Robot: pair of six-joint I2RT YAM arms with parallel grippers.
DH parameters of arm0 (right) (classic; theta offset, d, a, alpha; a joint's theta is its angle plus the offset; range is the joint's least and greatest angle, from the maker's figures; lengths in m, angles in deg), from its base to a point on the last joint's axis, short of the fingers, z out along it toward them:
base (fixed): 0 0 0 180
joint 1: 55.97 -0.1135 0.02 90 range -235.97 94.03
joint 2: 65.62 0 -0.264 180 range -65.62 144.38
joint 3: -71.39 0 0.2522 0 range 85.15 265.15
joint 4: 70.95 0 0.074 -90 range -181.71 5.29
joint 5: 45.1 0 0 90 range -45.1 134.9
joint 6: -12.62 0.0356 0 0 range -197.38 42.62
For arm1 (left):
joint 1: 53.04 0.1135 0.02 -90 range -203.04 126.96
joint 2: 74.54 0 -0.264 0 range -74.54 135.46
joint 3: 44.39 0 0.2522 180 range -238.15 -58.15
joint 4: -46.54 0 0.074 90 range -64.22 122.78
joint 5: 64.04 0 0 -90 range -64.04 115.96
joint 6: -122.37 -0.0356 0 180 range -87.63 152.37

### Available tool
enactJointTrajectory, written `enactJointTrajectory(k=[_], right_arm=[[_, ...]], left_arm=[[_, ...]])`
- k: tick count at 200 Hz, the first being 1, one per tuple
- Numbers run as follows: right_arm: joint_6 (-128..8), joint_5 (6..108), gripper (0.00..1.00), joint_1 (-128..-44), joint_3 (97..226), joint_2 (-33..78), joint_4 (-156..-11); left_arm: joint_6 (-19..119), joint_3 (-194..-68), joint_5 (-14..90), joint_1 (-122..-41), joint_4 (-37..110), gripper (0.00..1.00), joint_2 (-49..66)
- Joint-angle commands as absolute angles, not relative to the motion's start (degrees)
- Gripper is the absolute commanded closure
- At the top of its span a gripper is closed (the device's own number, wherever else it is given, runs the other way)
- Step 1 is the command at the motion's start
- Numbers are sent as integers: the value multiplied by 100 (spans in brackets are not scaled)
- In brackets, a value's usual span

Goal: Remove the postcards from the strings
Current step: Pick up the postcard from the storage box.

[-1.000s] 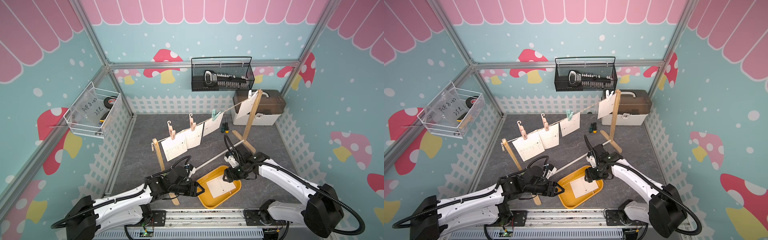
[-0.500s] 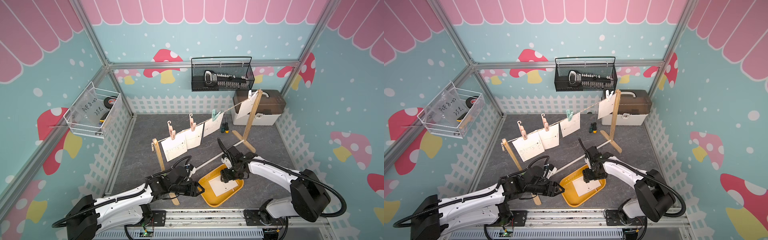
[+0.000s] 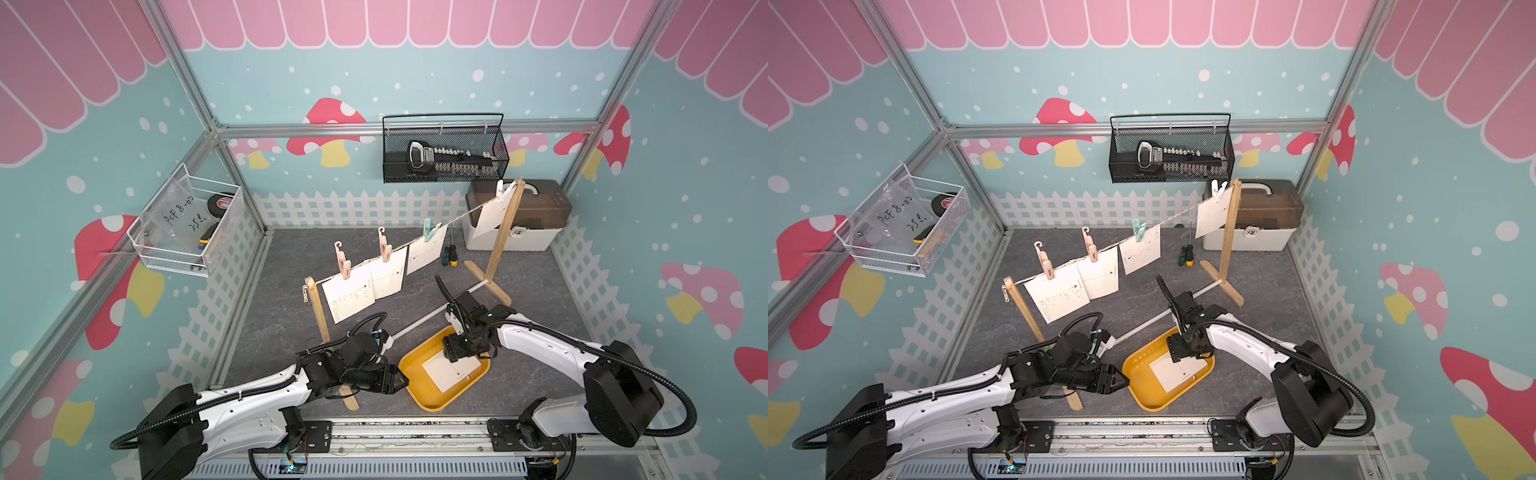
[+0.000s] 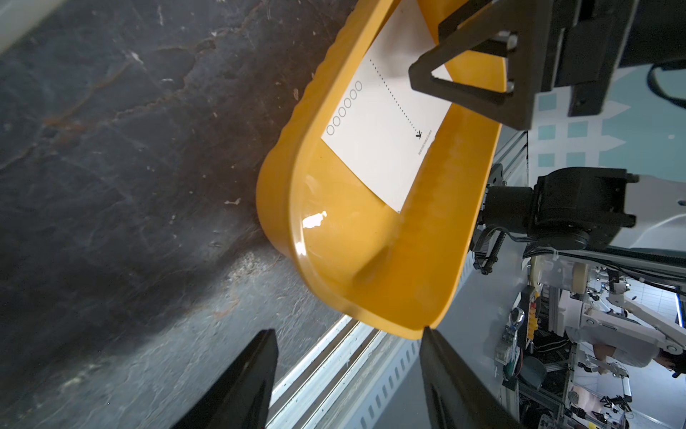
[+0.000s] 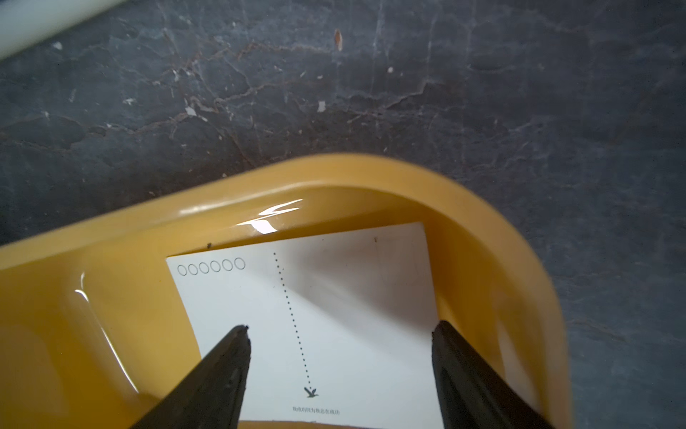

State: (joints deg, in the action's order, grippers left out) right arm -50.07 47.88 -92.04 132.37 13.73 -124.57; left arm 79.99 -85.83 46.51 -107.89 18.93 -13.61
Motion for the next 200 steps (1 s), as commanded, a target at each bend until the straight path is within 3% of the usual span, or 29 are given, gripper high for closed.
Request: enactJointTrajectory(k=[1,79,200], right_arm=[[-4872,4328,21,-9241,13360,1344,-12676],[-4598,3919,17,-9231,13321,1786,-12314],[-4688,4835,22,-9231,12990,1714,-11789]], left_arm=[[7828,-8812,4597,-10798,1990,34,-1244],[7615,-9100,4573,-10801,1951,35,-900],[7501,-9321,4635,-10836,2039,37,-566]])
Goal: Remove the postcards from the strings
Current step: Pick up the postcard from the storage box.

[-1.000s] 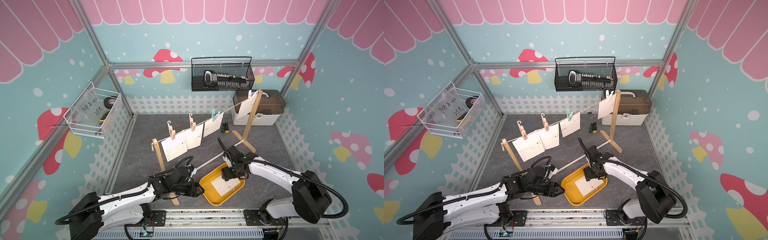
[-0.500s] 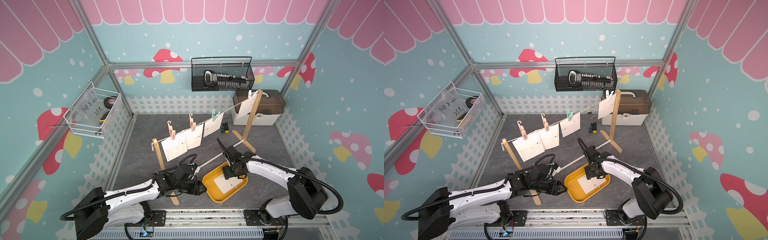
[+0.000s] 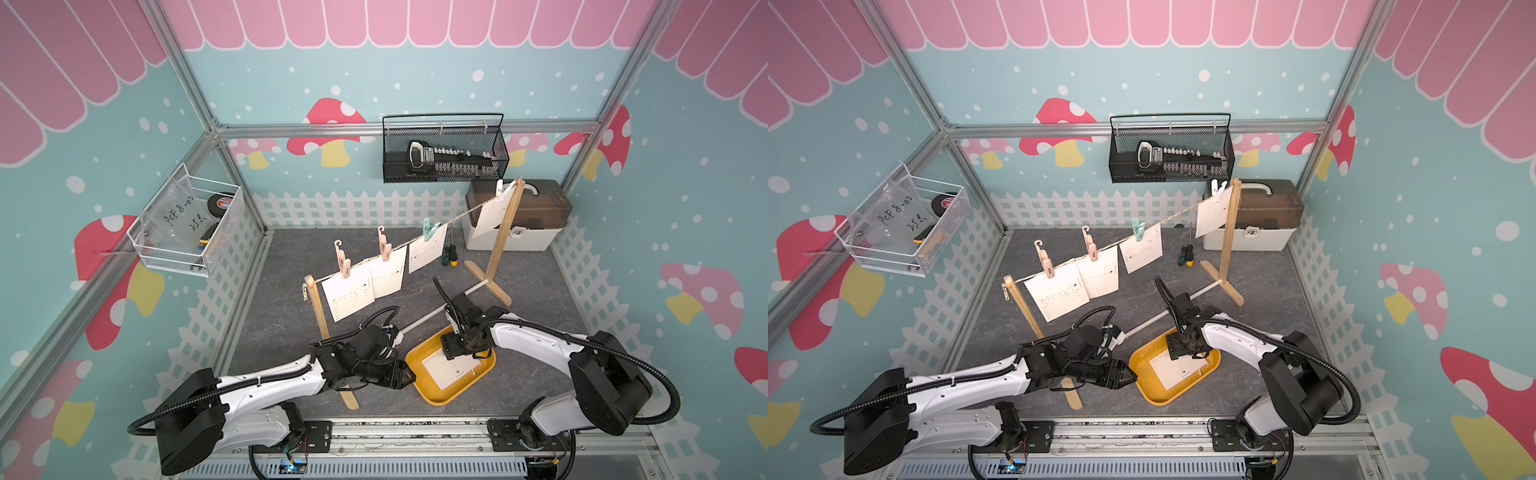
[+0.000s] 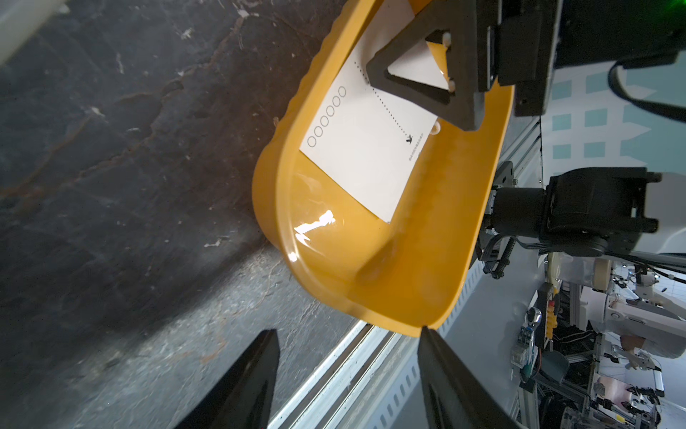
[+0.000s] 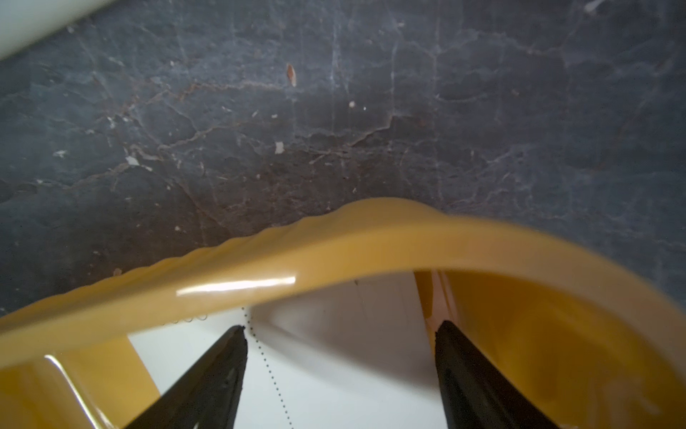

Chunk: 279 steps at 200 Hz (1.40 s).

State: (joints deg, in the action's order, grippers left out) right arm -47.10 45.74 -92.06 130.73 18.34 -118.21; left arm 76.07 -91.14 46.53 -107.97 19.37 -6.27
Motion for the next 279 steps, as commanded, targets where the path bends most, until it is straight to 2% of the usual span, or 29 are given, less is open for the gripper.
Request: enactJointTrajectory(k=[1,90,105,138,198,225,279], right_arm=[[-4688,4847,22,-9229,12998,1711,-11787],[-4829,5886,39,-9227,12792,1125,-11773],[-4846,5751,38,-9228,12804,1060,-11800],[-5113,5340,29,-9203,12959,1180,-11737],[-5450,5518,19,-9108,12902,1748,-11150],[-5497,5915,20,-9082,12867,1932,-11032],[-5370,6799,30,-9083,12679,1681,-11073]], left_arm=[[7496,-9321,4635,-10838,2039,37,-560],[7457,-9410,4628,-10929,2072,39,-413],[7462,-9401,4637,-10927,2075,39,-414],[7440,-9418,4675,-10928,2092,40,-370],[7428,-9423,4632,-10926,2064,40,-362],[7416,-9492,4693,-10928,2070,42,-206],[7406,-9559,4696,-10926,2077,45,-85]])
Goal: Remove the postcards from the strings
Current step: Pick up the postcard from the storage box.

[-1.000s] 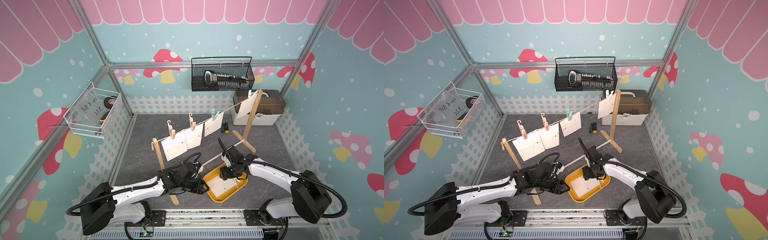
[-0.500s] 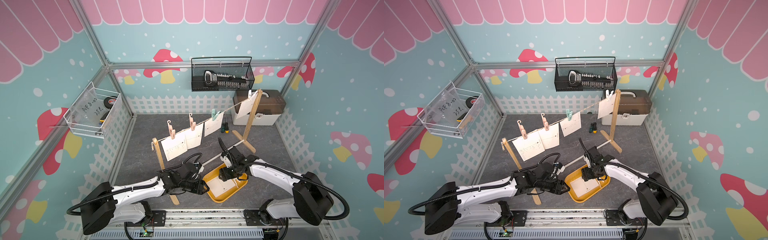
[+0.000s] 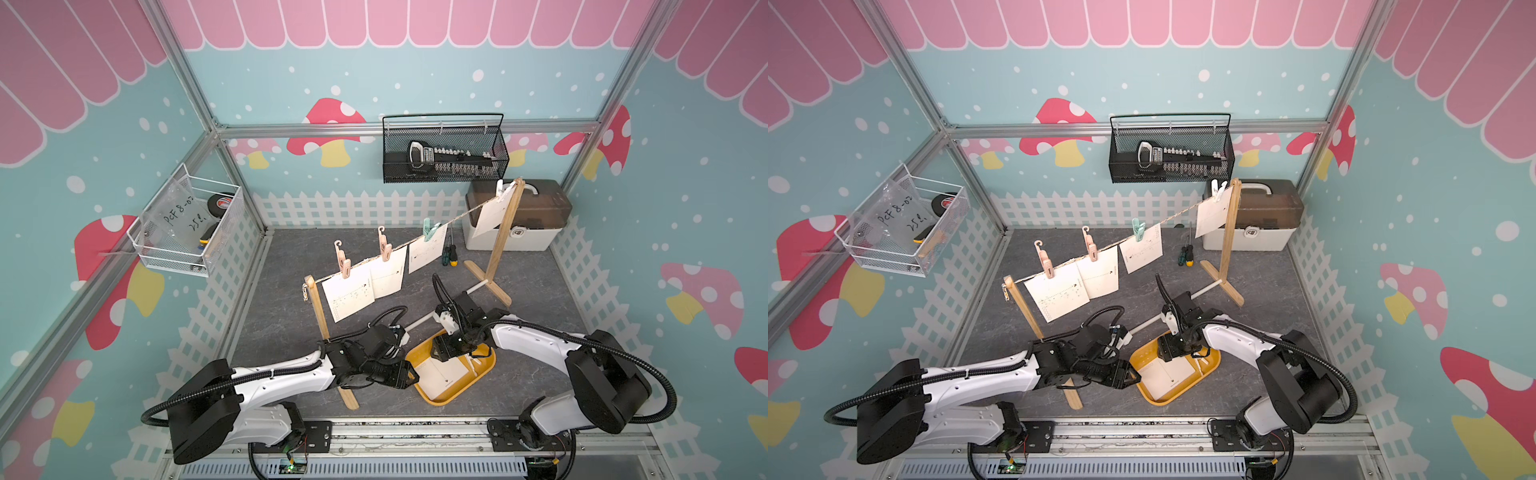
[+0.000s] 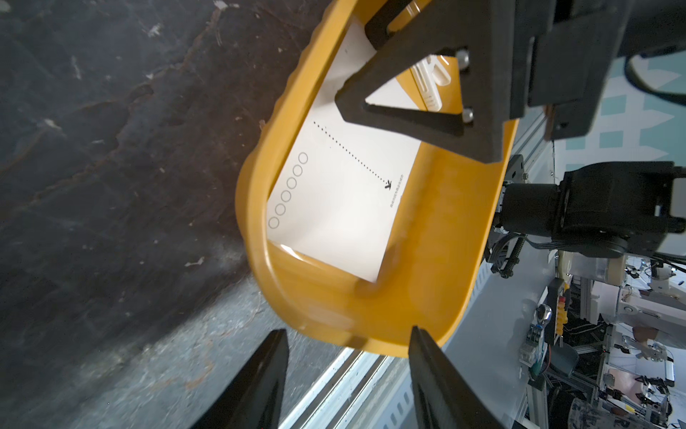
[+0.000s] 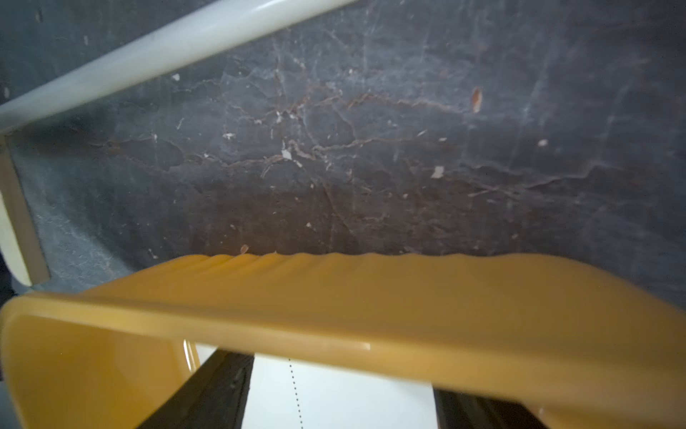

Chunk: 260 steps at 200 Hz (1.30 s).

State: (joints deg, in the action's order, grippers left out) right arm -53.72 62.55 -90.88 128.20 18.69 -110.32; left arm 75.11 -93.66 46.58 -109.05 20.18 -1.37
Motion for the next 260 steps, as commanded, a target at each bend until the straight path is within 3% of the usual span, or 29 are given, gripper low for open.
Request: enactJointTrajectory(k=[1,91,141,204,260], right_arm=[[-5363,6809,30,-9084,12671,1668,-11086],[-5337,7632,53,-9084,12757,1058,-11438],[-5535,8085,57,-9081,12725,1026,-11820],[-5637,7892,58,-9107,12705,1095,-12044],[-5690,8191,70,-9195,12696,1139,-12009]], left_arm=[[7409,-9564,4696,-10927,2076,45,-82],[7379,-9621,4738,-10928,2043,48,-9],[7365,-9638,4698,-10927,2003,48,-41],[7316,-9717,4686,-10928,1918,48,-3],[7315,-9735,4691,-10928,1932,48,49]])
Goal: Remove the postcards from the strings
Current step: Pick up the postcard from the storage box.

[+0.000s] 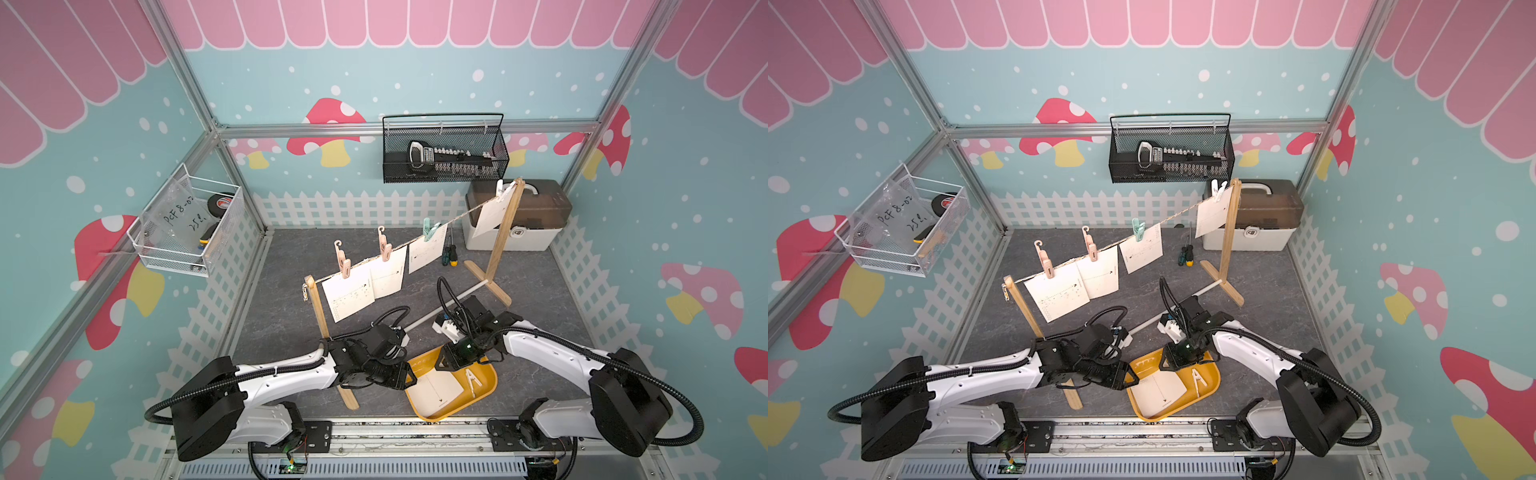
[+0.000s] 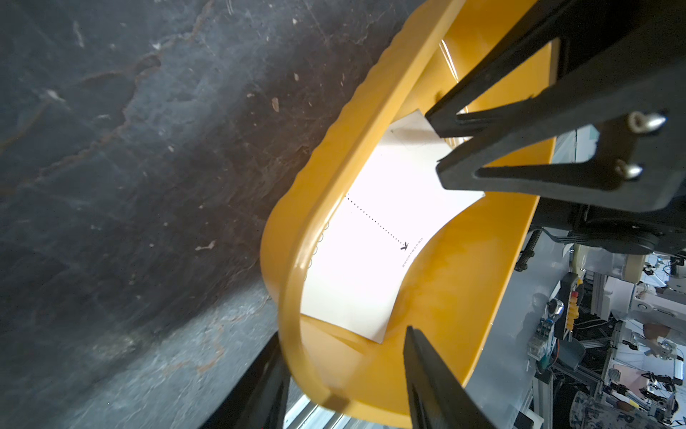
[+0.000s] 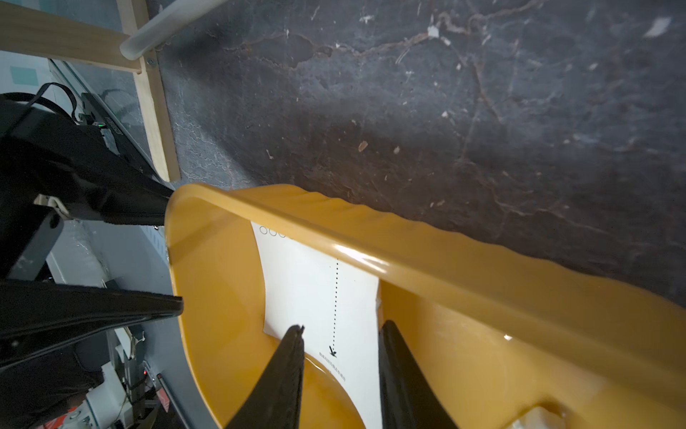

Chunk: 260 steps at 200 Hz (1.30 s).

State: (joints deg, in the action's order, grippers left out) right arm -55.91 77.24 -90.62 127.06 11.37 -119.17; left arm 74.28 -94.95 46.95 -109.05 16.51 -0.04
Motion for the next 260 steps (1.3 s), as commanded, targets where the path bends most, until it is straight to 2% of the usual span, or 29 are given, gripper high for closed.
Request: enactJointTrajectory(k=[1,29,93,130,199,232,260], right_arm=[[-5690,8199,70,-9198,12693,1134,-12007],[-5638,8374,79,-9214,12707,952,-11978],[-5655,8401,80,-9292,12804,754,-12260],[-5638,8302,100,-9336,12856,790,-12324],[-5374,7241,100,-9224,13507,282,-12539],[-5387,6798,100,-8751,13936,-100,-13089],[-5434,6468,100,-8036,14241,-421,-13651]], left_arm=[[7315,-9735,4689,-10928,1932,48,46],[7305,-9753,4718,-10926,1942,48,86],[7309,-9779,4758,-10932,1983,48,148],[7324,-9768,4688,-10935,2001,48,136],[7167,-9796,4355,-10928,1829,45,-38],[7074,-9788,4136,-10911,1713,42,-245],[7016,-9763,3982,-10898,1643,41,-381]])
